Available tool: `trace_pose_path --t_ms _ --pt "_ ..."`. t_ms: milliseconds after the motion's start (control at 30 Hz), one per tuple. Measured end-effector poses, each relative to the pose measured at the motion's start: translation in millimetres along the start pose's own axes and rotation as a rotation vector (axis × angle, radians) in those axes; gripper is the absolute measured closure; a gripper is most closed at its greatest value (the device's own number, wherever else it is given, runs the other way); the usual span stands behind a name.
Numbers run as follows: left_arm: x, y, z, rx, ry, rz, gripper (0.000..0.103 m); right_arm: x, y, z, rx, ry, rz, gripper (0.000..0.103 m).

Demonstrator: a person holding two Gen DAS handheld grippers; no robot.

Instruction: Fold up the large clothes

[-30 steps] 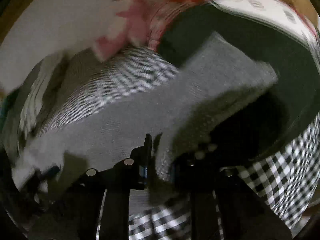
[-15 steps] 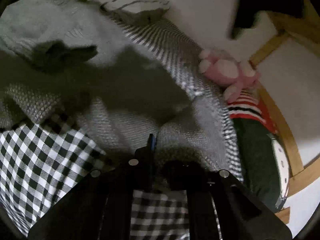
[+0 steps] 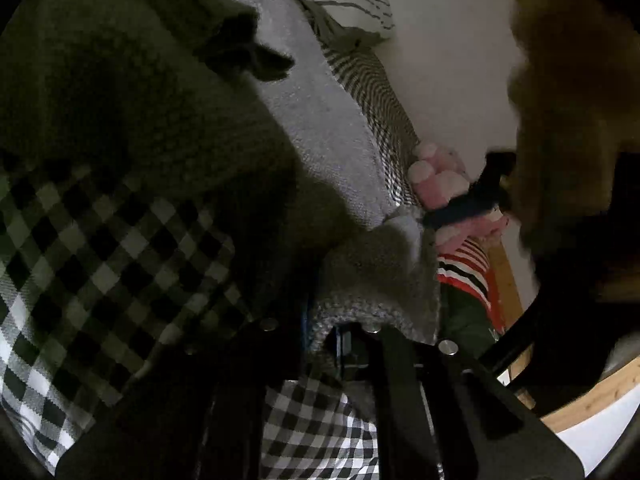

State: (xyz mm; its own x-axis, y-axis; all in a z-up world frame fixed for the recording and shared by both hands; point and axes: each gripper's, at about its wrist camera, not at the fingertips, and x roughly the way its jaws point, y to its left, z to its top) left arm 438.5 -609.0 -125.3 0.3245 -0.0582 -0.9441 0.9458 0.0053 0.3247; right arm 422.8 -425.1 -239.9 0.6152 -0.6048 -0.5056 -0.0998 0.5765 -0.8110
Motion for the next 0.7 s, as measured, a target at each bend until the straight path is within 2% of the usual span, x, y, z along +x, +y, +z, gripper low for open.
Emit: trace_pose_path --t_ms 33,67,100,133,167,233,300,500,700 --pt "4.4 -1.4 2.7 -0.013 0.014 0.000 0.006 -0.2 -0.1 0.2 0.001 0.002 0.000 0.092" --pt "6.1 -1.3 4.1 -0.017 0.012 -0.013 0.020 -0.3 -0.8 0.0 0.002 0.002 -0.001 0.092" --pt "2.7 3.7 3.0 -0.040 0.003 -0.092 0.040 -0.2 -1.9 0.4 0.002 0.002 -0.003 0.092" --pt "-0.7 12.7 -0.3 -0.084 -0.010 -0.174 0.084 -1.4 -1.7 0.1 0.001 0.000 -0.007 0.092" --pt "-8.0 26.5 -5.9 -0.158 -0.042 -0.203 0.092 -2.0 -1.7 0.3 -0.002 -0.002 -0.013 0.092" --pt "-22.1 44.1 -16.2 -0.213 -0.095 -0.188 0.093 -1.1 -2.7 1.3 0.000 -0.004 -0.023 0.092" --pt "-33.0 58.1 -31.8 -0.272 -0.134 -0.210 0.094 -3.6 -4.4 1.5 0.012 -0.009 -0.040 0.093" --pt "-78.0 93.3 -84.6 -0.411 -0.285 -0.261 0.094 -39.5 -18.4 21.8 0.079 -0.118 -0.175 0.094" --pt "-117.5 127.7 -153.3 -0.510 -0.370 -0.232 0.094 -75.6 -17.5 67.3 0.137 -0.212 -0.173 0.094"
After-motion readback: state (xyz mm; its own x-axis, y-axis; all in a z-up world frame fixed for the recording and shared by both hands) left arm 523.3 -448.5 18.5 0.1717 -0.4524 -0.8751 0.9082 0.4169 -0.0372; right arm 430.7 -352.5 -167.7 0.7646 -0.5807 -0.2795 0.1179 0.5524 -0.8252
